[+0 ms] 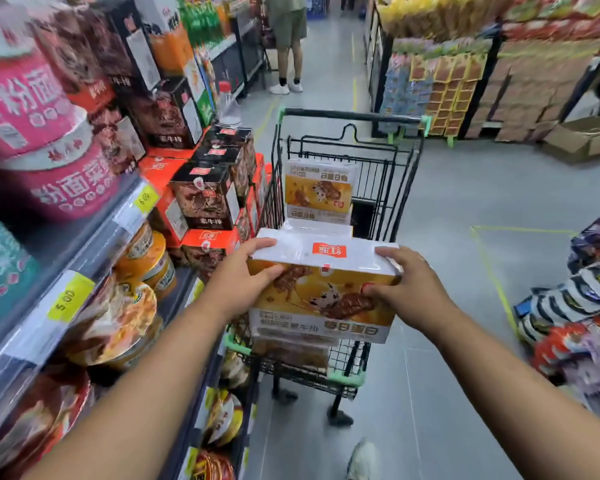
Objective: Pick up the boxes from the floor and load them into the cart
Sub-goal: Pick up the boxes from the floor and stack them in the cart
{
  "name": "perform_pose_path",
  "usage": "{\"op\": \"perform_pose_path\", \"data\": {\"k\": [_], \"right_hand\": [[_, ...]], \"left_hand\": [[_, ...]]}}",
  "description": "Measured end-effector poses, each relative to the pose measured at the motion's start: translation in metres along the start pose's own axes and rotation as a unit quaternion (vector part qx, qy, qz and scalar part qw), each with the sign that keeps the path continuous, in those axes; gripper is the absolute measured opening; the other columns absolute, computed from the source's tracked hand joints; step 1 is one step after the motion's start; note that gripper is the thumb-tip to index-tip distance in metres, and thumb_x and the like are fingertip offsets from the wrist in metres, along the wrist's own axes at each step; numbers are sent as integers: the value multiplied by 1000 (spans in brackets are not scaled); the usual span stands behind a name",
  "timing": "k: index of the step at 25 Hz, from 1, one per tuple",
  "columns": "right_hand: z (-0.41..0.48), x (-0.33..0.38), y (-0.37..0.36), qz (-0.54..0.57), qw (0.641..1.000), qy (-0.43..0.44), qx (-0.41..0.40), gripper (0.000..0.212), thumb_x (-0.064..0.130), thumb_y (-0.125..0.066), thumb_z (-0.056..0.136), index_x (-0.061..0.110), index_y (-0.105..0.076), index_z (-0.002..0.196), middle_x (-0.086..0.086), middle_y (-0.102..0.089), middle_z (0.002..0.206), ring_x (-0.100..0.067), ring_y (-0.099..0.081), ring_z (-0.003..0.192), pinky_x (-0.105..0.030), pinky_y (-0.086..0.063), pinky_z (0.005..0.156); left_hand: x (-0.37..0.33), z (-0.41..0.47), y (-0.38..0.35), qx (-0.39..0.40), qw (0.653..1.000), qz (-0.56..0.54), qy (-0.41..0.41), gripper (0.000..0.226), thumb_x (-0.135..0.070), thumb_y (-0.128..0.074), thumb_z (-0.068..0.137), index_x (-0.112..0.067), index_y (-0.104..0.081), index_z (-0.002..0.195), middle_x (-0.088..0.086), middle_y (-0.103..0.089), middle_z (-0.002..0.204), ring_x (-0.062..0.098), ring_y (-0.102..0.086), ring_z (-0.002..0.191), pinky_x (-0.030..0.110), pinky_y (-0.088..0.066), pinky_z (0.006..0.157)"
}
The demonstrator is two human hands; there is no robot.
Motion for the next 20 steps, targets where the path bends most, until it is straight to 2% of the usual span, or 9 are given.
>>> {"op": "perform_pose_path", "data": {"k": [3,8,11,13,14,16,17,20], "right_hand": [[67,3,1,2,1000,-6,15,69,20,-83,72,33,-52,133,-1,-33,147,-24,-44,129,-43,-48,101],[168,7,-1,-8,1000,-15,24,69,17,-85,69,32,-55,129,1,-44,134,-23,-54,114,-44,-53,93],[223,5,-14,-11,999,-27,23,68,16,-85,69,32,-55,128,-1,-47,132,-24,-56,109,-42,-55,89],[255,3,-27,-13,999,-36,23,69,14,-85,69,32,-55,128,-2,-45,136,-25,-56,113,-42,-54,90],[271,1,-33,-19,999,-39,19,69,14,-85,69,32,-55,128,-2,-42,139,-26,-53,118,-41,-52,95],[302,0,-43,-39,998,-39,12,68,13,-84,71,30,-55,130,-3,-39,143,-25,-46,125,-29,-44,100],[315,-1,-47,-49,998,-41,10,67,13,-83,72,29,-54,131,-4,-39,142,-24,-45,125,-22,-40,95],[344,-3,-56,-74,996,-49,-2,65,12,-80,75,26,-53,133,-6,-35,145,-25,-42,129,-17,-30,89]], "left_hand": [[-10,61,-4,2,999,46,1,41,-24,-69,88,-33,-55,126,-11,-51,127,14,-48,122,37,-41,106],[-1,156,-17,10,997,78,28,46,-22,-75,83,-35,-56,122,0,-48,129,17,-50,117,38,-44,103],[7,211,-21,18,994,98,40,42,-22,-72,86,-32,-56,123,0,-43,128,20,-48,116,34,-45,97],[14,247,-26,32,991,122,35,41,-21,-69,88,-30,-55,126,2,-44,133,20,-46,116,27,-41,91],[19,266,-29,42,988,143,32,42,-21,-69,89,-28,-54,128,3,-44,134,21,-45,119,25,-38,90],[29,303,-36,61,981,185,23,44,-22,-68,89,-27,-52,130,6,-45,137,25,-43,126,25,-34,95],[34,318,-39,67,978,197,22,45,-22,-69,89,-27,-52,130,8,-44,138,27,-42,127,26,-33,98],[46,356,-47,66,974,217,22,43,-24,-68,89,-26,-52,129,12,-42,139,30,-42,128,30,-33,103]]}}
Point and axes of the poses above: each hand's wrist, its own z-axis towards the middle knuckle, its own y-axis out of the back of the hand, x = y × z, the point moved 9 cm from there along z, towards the middle knuckle
